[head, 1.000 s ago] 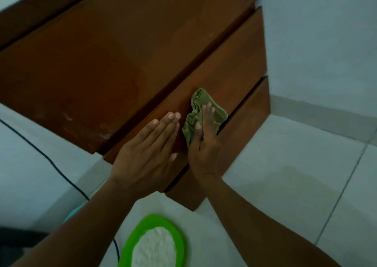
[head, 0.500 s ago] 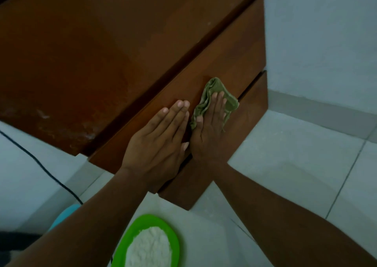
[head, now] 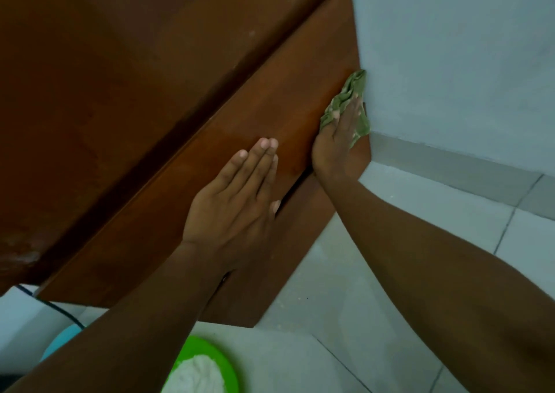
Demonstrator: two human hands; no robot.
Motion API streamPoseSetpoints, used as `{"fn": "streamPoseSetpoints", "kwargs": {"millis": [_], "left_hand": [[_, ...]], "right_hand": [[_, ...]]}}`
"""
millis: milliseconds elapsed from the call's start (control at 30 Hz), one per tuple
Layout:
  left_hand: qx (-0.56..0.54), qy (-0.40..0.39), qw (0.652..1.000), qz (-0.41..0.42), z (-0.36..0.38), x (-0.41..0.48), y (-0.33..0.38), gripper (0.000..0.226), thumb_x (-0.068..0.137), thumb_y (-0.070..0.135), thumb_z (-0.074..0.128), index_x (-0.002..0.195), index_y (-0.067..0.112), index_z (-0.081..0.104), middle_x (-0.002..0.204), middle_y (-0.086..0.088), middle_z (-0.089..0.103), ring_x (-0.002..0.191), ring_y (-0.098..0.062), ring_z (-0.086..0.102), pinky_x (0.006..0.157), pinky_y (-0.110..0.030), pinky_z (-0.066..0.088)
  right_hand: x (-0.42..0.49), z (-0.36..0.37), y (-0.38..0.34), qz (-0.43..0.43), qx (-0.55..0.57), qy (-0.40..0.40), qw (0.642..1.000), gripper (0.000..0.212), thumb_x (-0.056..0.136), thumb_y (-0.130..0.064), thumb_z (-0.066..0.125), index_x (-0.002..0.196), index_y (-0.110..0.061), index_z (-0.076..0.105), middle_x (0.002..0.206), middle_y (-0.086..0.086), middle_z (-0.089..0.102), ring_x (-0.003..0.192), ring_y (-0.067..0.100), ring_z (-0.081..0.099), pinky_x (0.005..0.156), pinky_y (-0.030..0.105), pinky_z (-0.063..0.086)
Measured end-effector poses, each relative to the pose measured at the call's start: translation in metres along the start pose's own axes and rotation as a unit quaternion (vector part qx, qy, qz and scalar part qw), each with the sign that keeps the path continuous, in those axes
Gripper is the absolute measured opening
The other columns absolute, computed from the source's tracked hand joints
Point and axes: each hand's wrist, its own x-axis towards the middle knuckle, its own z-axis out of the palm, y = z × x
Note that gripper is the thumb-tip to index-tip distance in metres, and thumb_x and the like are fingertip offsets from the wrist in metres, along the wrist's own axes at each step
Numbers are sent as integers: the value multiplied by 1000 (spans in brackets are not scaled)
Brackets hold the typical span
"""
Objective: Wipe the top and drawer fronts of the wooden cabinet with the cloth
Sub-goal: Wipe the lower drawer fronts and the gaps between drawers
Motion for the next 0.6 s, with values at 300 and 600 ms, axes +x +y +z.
{"fn": "streamPoseSetpoints", "kwargs": {"millis": [300, 600], "left_hand": [[-5, -27, 999, -37, -22, -51, -17, 67, 107, 43, 12, 158, 1, 1, 168, -14, -8, 155, -24, -11, 126, -39, -2], [17, 4, 996, -89, -65, -162, -58, 73, 103, 46, 37, 158, 2, 18, 167, -16, 9, 156, -27, 6, 125, -46, 18]], "right_hand": [[-44, -19, -16, 11, -64, 74, 995, 28, 101, -21, 45, 119, -9, 63, 106, 10, 69, 94, 27, 63, 71, 15, 29], [-186, -12, -105, -113, 54, -29, 992, 38, 105, -25, 46, 141, -14, 54, 132, 6, 64, 116, 17, 62, 94, 19, 47]]}}
